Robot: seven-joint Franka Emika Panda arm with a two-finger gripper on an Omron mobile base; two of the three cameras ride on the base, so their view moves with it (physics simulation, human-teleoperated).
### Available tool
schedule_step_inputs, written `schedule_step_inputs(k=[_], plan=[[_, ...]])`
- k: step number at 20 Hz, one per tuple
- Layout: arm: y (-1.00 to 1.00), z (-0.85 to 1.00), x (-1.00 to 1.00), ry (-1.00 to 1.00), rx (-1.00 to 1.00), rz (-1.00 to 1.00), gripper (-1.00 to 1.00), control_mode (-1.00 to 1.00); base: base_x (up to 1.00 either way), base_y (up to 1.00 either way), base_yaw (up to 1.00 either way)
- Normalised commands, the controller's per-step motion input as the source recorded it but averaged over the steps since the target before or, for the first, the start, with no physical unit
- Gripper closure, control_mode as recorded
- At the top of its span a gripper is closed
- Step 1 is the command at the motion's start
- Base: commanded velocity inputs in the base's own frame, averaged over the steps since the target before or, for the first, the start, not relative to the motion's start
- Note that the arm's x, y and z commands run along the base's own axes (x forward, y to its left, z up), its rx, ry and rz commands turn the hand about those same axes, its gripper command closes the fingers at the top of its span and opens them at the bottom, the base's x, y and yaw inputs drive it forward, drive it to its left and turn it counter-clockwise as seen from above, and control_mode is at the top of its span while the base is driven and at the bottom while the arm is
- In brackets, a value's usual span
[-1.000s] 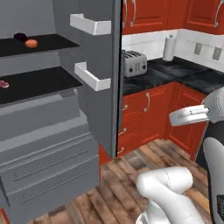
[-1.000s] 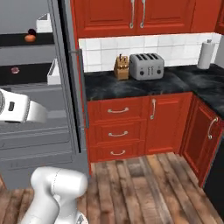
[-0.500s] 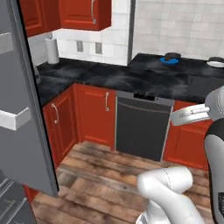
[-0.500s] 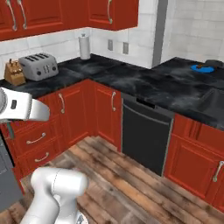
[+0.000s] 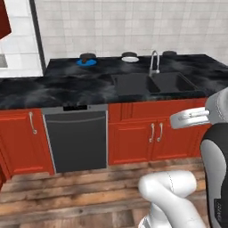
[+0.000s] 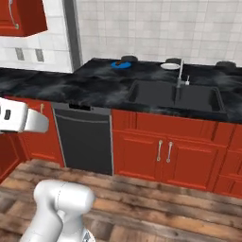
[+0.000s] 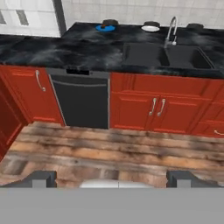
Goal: Transport the chicken drumstick and squash to the fridge. Place the chicken drumstick on the rack containing meat and place the squash on the rack containing the vegetable, ensuring meats and vegetables are on different racks.
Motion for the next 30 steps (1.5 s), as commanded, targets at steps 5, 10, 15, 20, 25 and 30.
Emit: schedule_step_inputs(k=[5, 10, 15, 20, 25, 30], plan=[[0.00, 0.00, 0.00, 0.00, 0.00, 0.00, -1.00, 1.00, 1.00, -0.90, -0.04], [0.00, 0.00, 0.00, 0.00, 0.00, 0.00, -1.00, 1.00, 0.87, -1.00, -0.06], [0.00, 0.00, 0.00, 0.00, 0.00, 0.00, -1.00, 1.00, 0.33, -1.00, -0.06], [0.00, 0.00, 0.00, 0.00, 0.00, 0.00, -1.00, 1.00, 0.00, -1.00, -0.01], [0.00, 0.00, 0.00, 0.00, 0.00, 0.00, -1.00, 1.00, 0.00, -1.00, -0.02], [0.00, 0.00, 0.00, 0.00, 0.00, 0.00, -1.00, 1.00, 0.29, -1.00, 0.00]])
